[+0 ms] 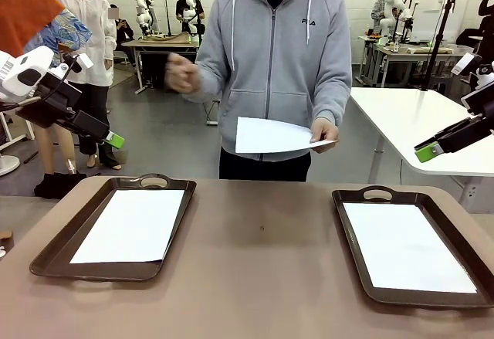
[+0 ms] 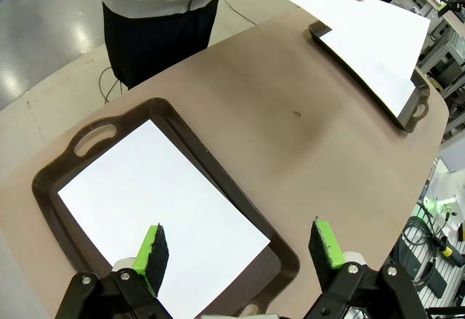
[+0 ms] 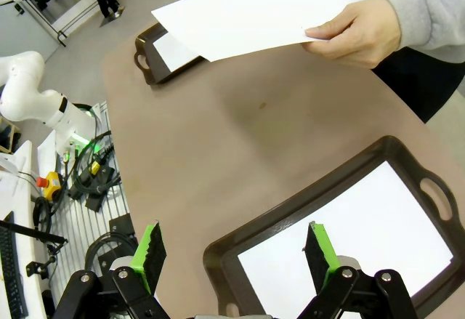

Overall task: Sort the A4 documents.
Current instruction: Receive the A4 Paper.

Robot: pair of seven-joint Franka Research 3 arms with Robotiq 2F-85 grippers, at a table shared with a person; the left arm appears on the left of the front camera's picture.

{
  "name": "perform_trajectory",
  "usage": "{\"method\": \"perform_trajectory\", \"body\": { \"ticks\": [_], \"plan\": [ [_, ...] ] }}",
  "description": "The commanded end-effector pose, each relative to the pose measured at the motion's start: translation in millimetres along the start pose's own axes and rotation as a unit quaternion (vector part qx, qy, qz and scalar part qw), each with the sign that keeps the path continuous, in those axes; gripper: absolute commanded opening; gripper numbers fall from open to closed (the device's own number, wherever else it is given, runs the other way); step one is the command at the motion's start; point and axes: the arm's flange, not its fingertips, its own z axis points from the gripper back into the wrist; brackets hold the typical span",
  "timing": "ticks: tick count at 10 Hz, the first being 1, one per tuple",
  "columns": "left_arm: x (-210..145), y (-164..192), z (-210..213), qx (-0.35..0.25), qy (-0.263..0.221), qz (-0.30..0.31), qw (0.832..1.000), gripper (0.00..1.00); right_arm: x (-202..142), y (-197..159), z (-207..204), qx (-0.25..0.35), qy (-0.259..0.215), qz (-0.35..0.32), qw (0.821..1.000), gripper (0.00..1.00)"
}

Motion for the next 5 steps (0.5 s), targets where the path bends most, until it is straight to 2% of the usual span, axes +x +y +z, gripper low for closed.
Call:
{"method": "perform_trajectory", "body": {
  "ticks": [1, 5],
  "plan": [
    [1.5, 1.3, 0.3, -0.004, -0.003, 0.001, 1.0, 1.0, 0.5, 0.8, -0.4, 0.002, -0.001, 0.001, 1.0, 1.0],
    [1.5, 1.3, 0.3, -0.004, -0.003, 0.001, 1.0, 1.0, 0.5, 0.8, -0.4, 0.002, -0.001, 0.001, 1.0, 1.0]
  ]
}}
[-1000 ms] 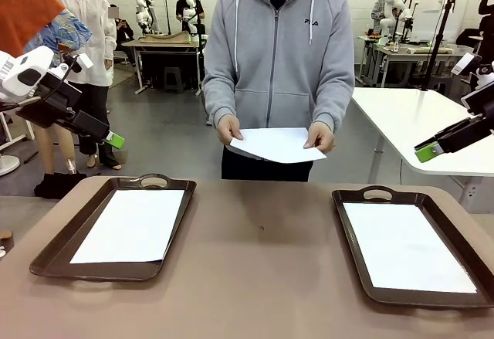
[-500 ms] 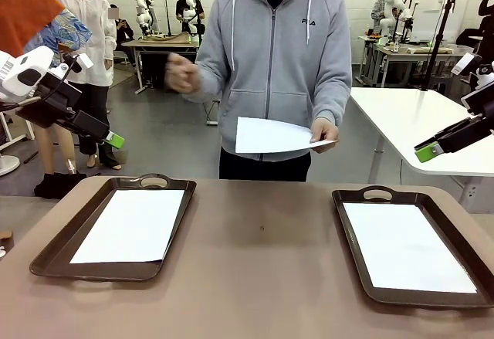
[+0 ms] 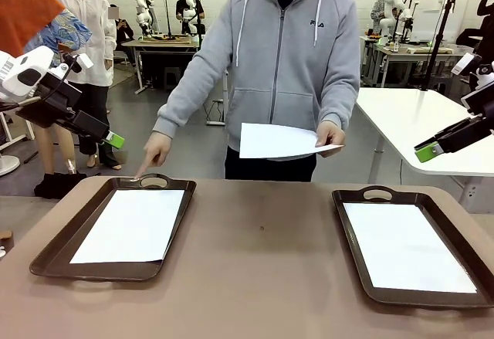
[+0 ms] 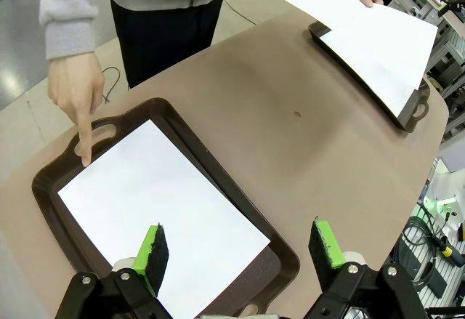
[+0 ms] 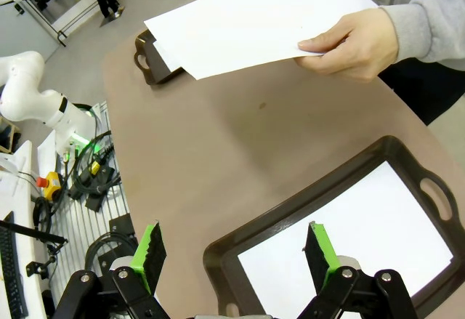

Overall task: Sort the A4 documents.
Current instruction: Receive the A4 Paper.

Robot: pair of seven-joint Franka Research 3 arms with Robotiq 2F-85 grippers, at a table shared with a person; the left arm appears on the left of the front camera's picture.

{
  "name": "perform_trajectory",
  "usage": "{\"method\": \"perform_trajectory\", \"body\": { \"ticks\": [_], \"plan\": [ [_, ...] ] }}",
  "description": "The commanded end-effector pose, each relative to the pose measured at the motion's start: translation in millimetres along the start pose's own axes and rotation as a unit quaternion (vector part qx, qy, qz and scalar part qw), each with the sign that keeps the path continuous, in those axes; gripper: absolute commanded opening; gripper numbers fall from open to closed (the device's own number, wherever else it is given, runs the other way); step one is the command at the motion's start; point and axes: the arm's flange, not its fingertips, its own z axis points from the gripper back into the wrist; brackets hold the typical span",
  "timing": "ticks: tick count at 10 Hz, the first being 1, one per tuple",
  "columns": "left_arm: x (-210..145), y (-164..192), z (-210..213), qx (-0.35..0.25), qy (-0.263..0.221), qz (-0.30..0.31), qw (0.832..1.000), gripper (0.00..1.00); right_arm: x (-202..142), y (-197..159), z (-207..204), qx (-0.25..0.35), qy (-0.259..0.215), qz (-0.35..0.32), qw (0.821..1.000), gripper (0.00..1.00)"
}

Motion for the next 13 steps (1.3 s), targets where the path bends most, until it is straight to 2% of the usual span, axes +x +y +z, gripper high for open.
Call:
{"method": "perform_trajectory", "body": {
  "ticks": [1, 13],
  "plan": [
    [1.5, 1.3, 0.3, -0.004, -0.003, 0.001, 1.0, 1.0, 0.5, 0.8, -0.4, 0.002, -0.001, 0.001, 1.0, 1.0],
    [1.5, 1.3, 0.3, -0.004, -0.003, 0.001, 1.0, 1.0, 0.5, 0.8, -0.4, 0.002, -0.001, 0.001, 1.0, 1.0]
  ]
}}
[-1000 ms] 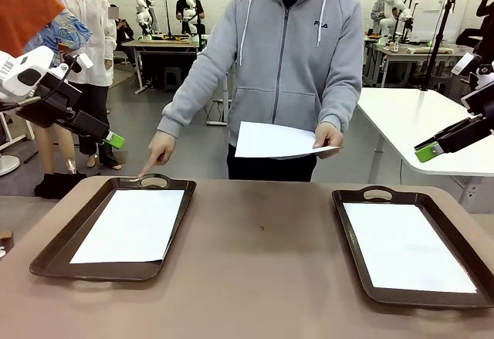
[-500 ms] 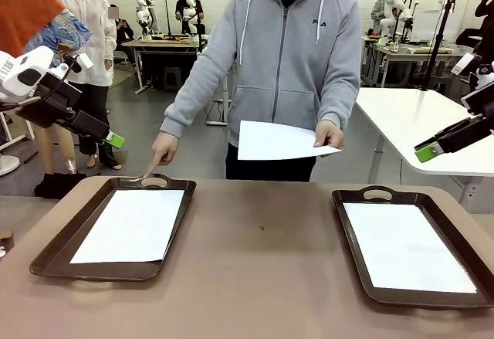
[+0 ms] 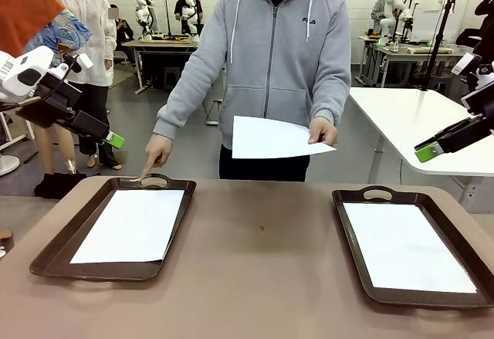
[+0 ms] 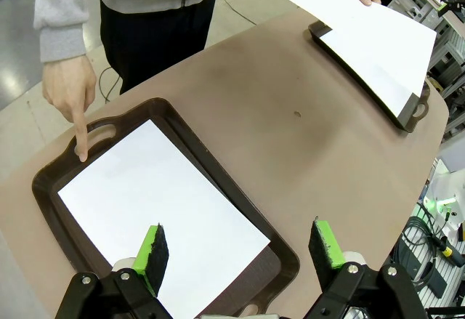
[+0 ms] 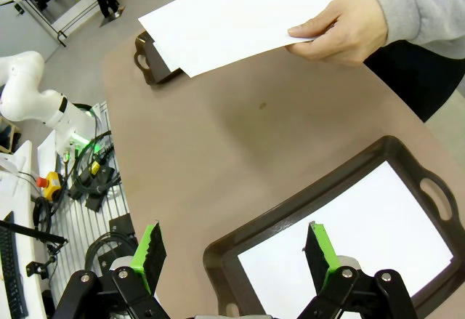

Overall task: Sort the A4 documents.
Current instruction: Receive the A4 Paper.

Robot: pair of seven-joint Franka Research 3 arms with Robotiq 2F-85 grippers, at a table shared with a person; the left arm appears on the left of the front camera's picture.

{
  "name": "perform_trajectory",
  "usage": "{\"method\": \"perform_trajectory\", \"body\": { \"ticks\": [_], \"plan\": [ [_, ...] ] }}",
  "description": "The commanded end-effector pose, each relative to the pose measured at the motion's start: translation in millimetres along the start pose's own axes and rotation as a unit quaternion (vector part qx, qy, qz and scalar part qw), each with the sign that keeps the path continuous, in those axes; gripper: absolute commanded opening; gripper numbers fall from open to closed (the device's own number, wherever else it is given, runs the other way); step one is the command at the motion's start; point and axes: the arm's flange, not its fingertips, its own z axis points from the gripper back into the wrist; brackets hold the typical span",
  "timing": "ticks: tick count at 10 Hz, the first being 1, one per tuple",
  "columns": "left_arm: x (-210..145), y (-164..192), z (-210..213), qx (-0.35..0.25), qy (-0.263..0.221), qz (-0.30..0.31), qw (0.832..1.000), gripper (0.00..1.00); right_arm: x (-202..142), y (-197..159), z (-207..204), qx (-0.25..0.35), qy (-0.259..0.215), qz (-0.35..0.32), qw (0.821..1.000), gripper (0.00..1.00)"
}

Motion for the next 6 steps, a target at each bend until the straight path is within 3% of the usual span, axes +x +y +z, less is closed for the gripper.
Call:
{"method": "perform_trajectory", "body": {
  "ticks": [1, 6],
  "plan": [
    [1.5, 1.3, 0.2, -0.004, -0.003, 0.001, 1.0, 1.0, 0.5, 0.8, -0.4, 0.002, -0.001, 0.001, 1.0, 1.0],
    [1.5, 1.3, 0.2, -0.004, -0.003, 0.001, 1.0, 1.0, 0.5, 0.8, -0.4, 0.002, -0.001, 0.001, 1.0, 1.0]
  ]
}}
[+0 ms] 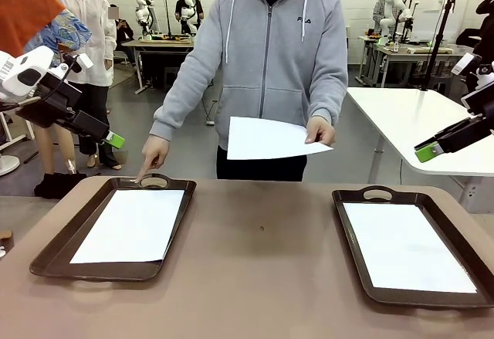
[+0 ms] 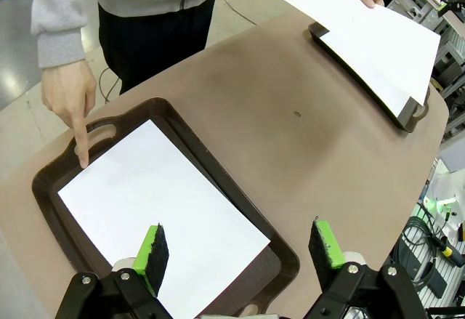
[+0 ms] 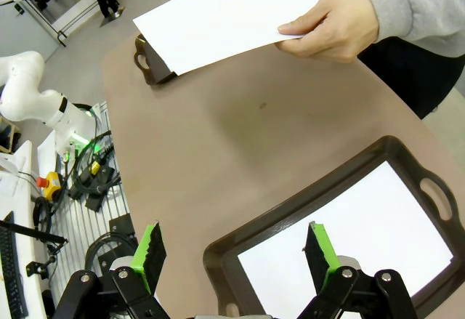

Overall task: Sort the A4 documents.
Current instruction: Receive the A4 Paper.

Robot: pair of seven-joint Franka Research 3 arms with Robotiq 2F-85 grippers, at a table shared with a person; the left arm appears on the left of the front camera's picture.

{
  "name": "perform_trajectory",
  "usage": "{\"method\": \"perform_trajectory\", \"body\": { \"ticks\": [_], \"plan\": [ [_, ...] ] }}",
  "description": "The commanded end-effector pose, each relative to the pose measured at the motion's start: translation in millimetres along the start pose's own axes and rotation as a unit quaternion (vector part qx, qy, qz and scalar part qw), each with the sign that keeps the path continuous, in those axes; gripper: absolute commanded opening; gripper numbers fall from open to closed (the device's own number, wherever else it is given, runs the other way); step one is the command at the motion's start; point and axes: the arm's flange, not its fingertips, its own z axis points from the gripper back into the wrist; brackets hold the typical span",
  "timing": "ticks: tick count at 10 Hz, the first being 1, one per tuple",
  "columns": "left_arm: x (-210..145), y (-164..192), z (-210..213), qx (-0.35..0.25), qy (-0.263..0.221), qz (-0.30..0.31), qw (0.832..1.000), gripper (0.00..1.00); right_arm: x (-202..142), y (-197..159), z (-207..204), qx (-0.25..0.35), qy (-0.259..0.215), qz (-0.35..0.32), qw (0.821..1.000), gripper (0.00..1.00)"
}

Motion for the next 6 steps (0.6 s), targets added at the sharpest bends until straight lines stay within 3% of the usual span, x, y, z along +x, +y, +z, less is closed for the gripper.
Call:
{"method": "perform_trajectory", "body": {
  "ticks": [1, 4, 6],
  "plan": [
    [0.0, 0.0, 0.0, 0.0, 0.0, 0.0, 1.0, 1.0, 0.5, 0.8, -0.4, 0.002, -0.001, 0.001, 1.0, 1.0],
    [15.7, 3.2, 1.7, -0.075, -0.057, 0.027, 0.995, 1.0, 0.5, 0.8, -0.4, 0.002, -0.001, 0.001, 1.0, 1.0],
    [45.5, 16.6, -18.7, -0.132, -0.099, 0.045, 0.985, 1.0, 0.5, 0.8, -0.4, 0.002, -0.001, 0.001, 1.0, 1.0]
  ]
}}
